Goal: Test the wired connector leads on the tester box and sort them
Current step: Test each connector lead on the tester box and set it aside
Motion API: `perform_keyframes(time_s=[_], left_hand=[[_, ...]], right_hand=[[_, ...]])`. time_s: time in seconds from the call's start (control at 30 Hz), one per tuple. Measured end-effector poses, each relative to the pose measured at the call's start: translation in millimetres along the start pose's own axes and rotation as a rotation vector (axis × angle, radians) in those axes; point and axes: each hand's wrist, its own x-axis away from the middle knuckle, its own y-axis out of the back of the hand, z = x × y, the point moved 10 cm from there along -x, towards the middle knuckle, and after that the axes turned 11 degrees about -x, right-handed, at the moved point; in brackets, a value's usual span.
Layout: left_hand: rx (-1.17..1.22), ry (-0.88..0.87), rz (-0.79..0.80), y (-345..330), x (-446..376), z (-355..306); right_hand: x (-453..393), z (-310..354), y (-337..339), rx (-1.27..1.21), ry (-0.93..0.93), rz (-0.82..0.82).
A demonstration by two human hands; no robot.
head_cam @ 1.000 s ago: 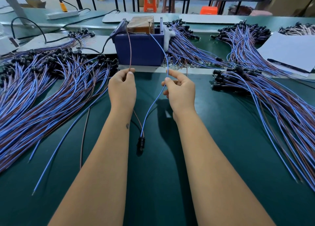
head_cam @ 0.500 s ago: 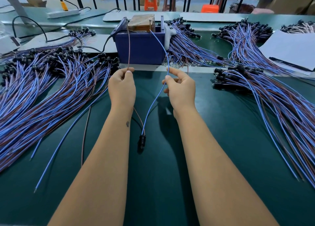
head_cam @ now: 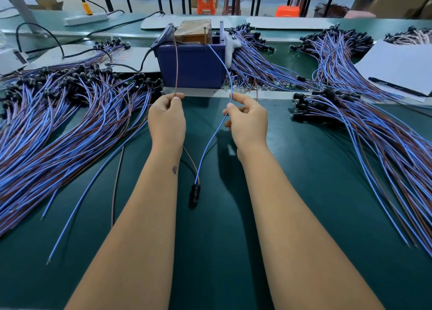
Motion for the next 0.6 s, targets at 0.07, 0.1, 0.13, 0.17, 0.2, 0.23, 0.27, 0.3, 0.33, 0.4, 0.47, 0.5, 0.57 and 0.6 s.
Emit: perform_keyframes(time_s=[0.07,0.1,0.13,0.17,0.2,0.23,0.27,0.3,0.33,0.4,0.47,0.5,0.57,0.6], left_hand=[[0.002,0.001,0.002,-0.1,-0.1,0.3],[0.001,0.000,0.004,-0.3,-0.1,0.5],[0.001,-0.002,0.008,-0.5,0.0,0.6],[0.003,-0.004,0.011,-0.8,0.1,0.6],[0.004,-0.006,0.012,-0.7,0.0,0.5],[0.002,-0.006,0.012,-0.6,-0.3,0.6],[-0.001,-0.004,0.010,-0.3,-0.7,0.6],[-0.004,-0.003,0.008,0.0,-1.2,0.6],[-0.006,-0.001,0.006,0.0,-1.5,0.8],[-0.009,0.002,0.004,-0.4,-1.7,1.3],[-0.011,0.005,0.004,-0.8,-1.5,2.0],[-0.009,0.007,0.003,-0.8,-1.7,2.2],[-0.004,0.010,0.003,-0.6,-1.9,2.1],[-0.004,0.010,0.004,-0.4,-1.7,1.9]], right_hand=[[-0.1,-0.4,0.3,0.003,-0.002,0.002],[-0.1,-0.4,0.0,0.004,-0.003,0.004],[0.1,-0.5,-0.2,0.006,-0.004,0.007],[0.0,-0.1,-0.5,0.010,-0.005,0.011],[0.2,-0.1,-0.9,0.016,-0.006,0.014],[0.1,-0.2,-1.5,0.020,-0.007,0.018],[0.2,-0.2,-2.0,0.024,-0.007,0.022],[0.1,-0.1,-2.5,0.029,-0.005,0.026],[0.2,0.0,-2.9,0.037,-0.001,0.028],[-0.2,0.3,-3.4,0.048,0.004,0.028],[-0.7,-0.2,-3.2,0.046,0.004,0.022],[-1.0,-0.6,-3.1,0.046,0.003,0.019],[-1.2,-1.5,-2.8,0.044,0.000,0.015],[-1.0,-1.6,-2.6,0.042,0.000,0.014]])
